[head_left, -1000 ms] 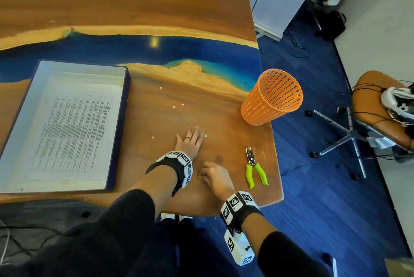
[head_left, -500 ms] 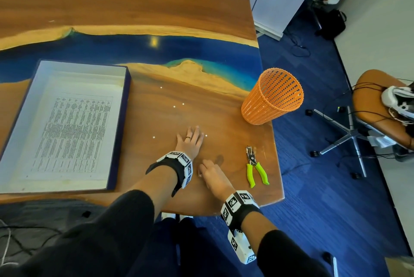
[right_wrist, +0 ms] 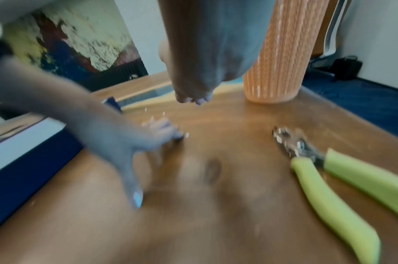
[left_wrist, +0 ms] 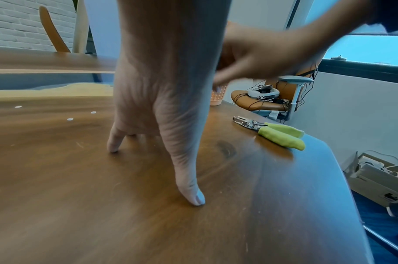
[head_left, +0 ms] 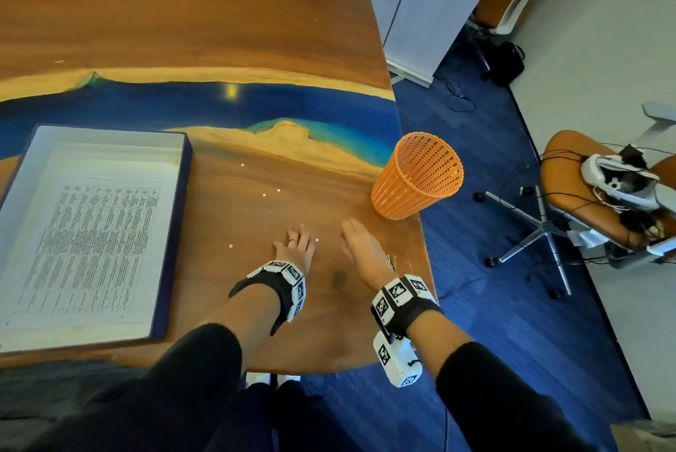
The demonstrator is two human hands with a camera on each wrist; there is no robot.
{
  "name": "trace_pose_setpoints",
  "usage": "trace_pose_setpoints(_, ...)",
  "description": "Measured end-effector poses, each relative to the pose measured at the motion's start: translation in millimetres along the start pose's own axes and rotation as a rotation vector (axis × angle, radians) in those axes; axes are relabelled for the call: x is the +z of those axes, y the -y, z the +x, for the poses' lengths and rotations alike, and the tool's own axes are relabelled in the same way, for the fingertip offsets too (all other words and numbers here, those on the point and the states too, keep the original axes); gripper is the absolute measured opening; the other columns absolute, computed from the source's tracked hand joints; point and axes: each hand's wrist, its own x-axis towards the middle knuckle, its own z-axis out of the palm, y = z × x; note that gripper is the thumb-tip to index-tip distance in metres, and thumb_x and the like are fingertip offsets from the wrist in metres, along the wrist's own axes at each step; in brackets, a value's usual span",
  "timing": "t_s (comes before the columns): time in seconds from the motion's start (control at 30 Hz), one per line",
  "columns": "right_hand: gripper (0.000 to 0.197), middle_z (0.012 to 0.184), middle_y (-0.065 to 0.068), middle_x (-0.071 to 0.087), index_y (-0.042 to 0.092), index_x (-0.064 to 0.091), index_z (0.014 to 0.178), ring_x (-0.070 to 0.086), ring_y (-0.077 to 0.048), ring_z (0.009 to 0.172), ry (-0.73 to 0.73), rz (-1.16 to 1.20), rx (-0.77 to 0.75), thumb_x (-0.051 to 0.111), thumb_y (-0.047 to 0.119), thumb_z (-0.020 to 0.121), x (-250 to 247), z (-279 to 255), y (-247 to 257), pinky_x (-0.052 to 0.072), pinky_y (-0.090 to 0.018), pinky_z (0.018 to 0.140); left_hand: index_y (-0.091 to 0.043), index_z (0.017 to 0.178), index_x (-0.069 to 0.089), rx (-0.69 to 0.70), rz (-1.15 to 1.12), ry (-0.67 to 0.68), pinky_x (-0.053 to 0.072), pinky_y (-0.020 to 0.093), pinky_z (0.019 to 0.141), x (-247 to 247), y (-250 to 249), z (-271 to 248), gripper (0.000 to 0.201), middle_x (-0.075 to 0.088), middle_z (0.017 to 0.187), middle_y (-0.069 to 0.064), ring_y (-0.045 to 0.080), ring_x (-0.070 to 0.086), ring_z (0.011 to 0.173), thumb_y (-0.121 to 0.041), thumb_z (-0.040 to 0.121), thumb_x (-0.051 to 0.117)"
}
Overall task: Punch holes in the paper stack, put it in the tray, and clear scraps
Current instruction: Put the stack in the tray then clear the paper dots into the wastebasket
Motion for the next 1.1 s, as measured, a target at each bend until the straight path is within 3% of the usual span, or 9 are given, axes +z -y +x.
trace_pose_setpoints(0.13,0.009,0.102,-0.017,0.057,0.000,0.052,0.097,0.054,-0.028,0.090,-0.186,-0.009,-0.063,0.048,0.002,0.089,-61,33,-6,0.044,-0.038,0.076,-0.007,0.151,0.004,-0.032,-0.005,-0.037,0.038,0.049,0.103,-1,-4,4,0.066,-0.003,0.158,0.019,0.039,0.005,0.145,-0.013,0.098,0.042)
trace_pose_setpoints(0.23,0.007,0.092,-0.012,0.058,0.003,0.052,0.092,0.050,-0.019,0.081,-0.370,0.021,-0.065,0.046,0.001,0.089,-107,51,-11,0.038,-0.028,0.071,-0.008,0.151,0.000,-0.024,-0.005,-0.010,0.039,0.048,0.102,-4,-4,4,0.078,-0.005,0.157,0.019,0.040,0.003,0.145,-0.017,0.094,0.052)
trace_pose_setpoints(0.37,0.006,0.077,-0.010,0.061,0.005,0.054,0.084,0.056,-0.024,0.070,-0.518,0.133,0.108,0.051,0.000,0.083,-151,61,-38,0.046,-0.036,0.064,-0.009,0.152,-0.003,-0.007,-0.003,0.025,0.036,0.049,0.104,-5,-1,0,0.084,-0.010,0.157,0.018,0.039,0.000,0.145,-0.021,0.094,0.055)
trace_pose_setpoints(0.53,0.015,0.069,-0.017,0.064,0.009,0.056,0.072,0.062,-0.029,0.068,-0.451,0.131,0.283,0.061,-0.005,0.073,-168,60,-70,0.054,-0.046,0.071,-0.008,0.152,-0.006,0.004,-0.002,0.050,0.034,0.051,0.106,-4,3,1,0.080,-0.013,0.158,0.016,0.038,-0.003,0.146,-0.017,0.096,0.051)
trace_pose_setpoints(0.7,0.031,0.069,-0.022,0.066,0.012,0.052,0.065,0.065,-0.031,0.070,-0.367,0.103,0.347,0.076,-0.007,0.063,-168,62,-76,0.054,-0.038,0.072,-0.008,0.151,-0.008,0.008,-0.011,0.063,0.034,0.051,0.106,-5,5,1,0.084,-0.016,0.158,0.016,0.038,-0.005,0.146,-0.016,0.095,0.053)
trace_pose_setpoints(0.83,0.023,0.068,-0.021,0.067,0.009,0.059,0.065,0.067,-0.030,0.069,-0.361,0.093,0.353,0.070,-0.010,0.069,-166,61,-79,0.055,-0.041,0.080,-0.008,0.151,-0.011,0.023,-0.012,0.082,0.032,0.052,0.108,-6,7,0,0.084,-0.018,0.157,0.015,0.037,-0.006,0.146,-0.017,0.096,0.052)
trace_pose_setpoints(1.0,0.023,0.085,-0.023,0.069,0.003,0.072,0.086,0.066,-0.034,0.078,-0.300,0.118,0.331,0.052,-0.008,0.085,-159,65,-81,0.055,-0.047,0.084,-0.008,0.151,-0.010,0.022,-0.008,0.088,0.033,0.052,0.107,-6,6,-1,0.085,-0.018,0.157,0.016,0.038,-0.006,0.146,-0.020,0.095,0.053)
trace_pose_setpoints(1.1,0.035,0.098,-0.022,0.069,0.000,0.072,0.097,0.065,-0.032,0.092,-0.228,0.091,0.297,0.041,-0.012,0.086,-153,65,-73,0.050,-0.032,0.087,-0.007,0.151,-0.011,0.021,0.001,0.078,0.033,0.051,0.107,-5,6,-3,0.087,-0.018,0.157,0.016,0.037,-0.005,0.146,-0.021,0.095,0.054)
